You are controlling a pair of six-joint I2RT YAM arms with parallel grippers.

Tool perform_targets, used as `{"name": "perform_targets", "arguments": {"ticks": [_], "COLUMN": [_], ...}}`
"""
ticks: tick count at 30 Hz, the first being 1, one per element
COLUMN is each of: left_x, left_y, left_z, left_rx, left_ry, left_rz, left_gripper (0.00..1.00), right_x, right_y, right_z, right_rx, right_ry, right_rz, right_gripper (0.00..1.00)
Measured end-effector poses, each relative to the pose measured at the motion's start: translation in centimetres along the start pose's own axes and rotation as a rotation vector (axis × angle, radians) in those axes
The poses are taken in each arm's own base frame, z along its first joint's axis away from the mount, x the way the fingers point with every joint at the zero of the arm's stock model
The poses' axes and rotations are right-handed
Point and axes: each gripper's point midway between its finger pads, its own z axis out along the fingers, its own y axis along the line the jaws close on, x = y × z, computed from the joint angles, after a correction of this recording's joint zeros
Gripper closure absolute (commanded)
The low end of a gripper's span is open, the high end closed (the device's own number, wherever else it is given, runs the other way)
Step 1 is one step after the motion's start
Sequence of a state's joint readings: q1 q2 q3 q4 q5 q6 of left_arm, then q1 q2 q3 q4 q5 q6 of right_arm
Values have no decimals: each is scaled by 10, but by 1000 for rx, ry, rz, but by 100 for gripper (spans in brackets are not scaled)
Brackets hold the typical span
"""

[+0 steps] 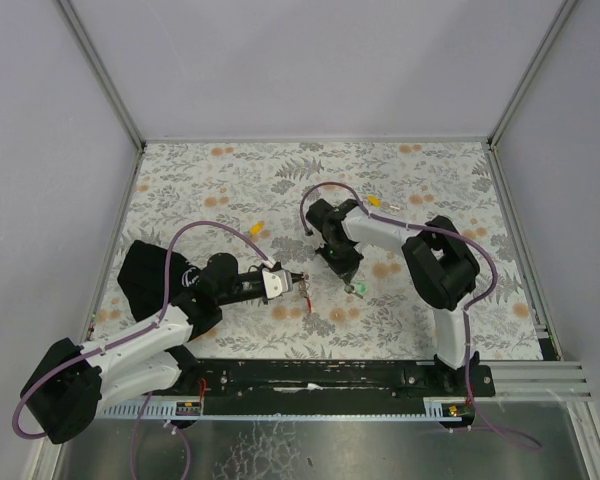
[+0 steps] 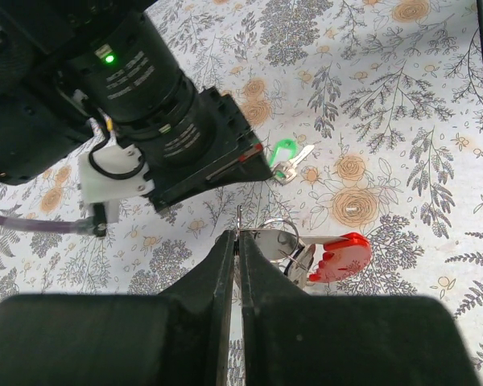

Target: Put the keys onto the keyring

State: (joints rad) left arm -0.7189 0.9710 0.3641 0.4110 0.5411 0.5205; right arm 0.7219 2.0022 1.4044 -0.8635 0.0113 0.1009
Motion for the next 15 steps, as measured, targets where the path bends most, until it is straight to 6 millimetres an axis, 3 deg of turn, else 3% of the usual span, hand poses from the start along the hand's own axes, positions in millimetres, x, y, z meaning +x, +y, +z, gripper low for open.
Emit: {"name": "perform_targets", "arguments": {"ticks": [3, 8, 12, 15], "left_x": [0, 0, 0, 0], "left_y": [0, 0, 0, 0], "left_z": [0, 0, 0, 0], "left_rx": [0, -1, -1, -1], "left_ry": [0, 1, 2, 1], "left_rz": [0, 0, -1, 0], "left_gripper": [100, 100, 100, 100], "right_x": [-16, -24, -20, -15], "right_y": [-1, -2, -4, -4], "right_z": [1, 1, -3, -18], "right_rx": [5, 11, 17, 10], "right_ry": [-31, -62, -104, -174], "right_rz": [-9, -13, -6, 2], "right_gripper": [92, 81, 72, 69]}}
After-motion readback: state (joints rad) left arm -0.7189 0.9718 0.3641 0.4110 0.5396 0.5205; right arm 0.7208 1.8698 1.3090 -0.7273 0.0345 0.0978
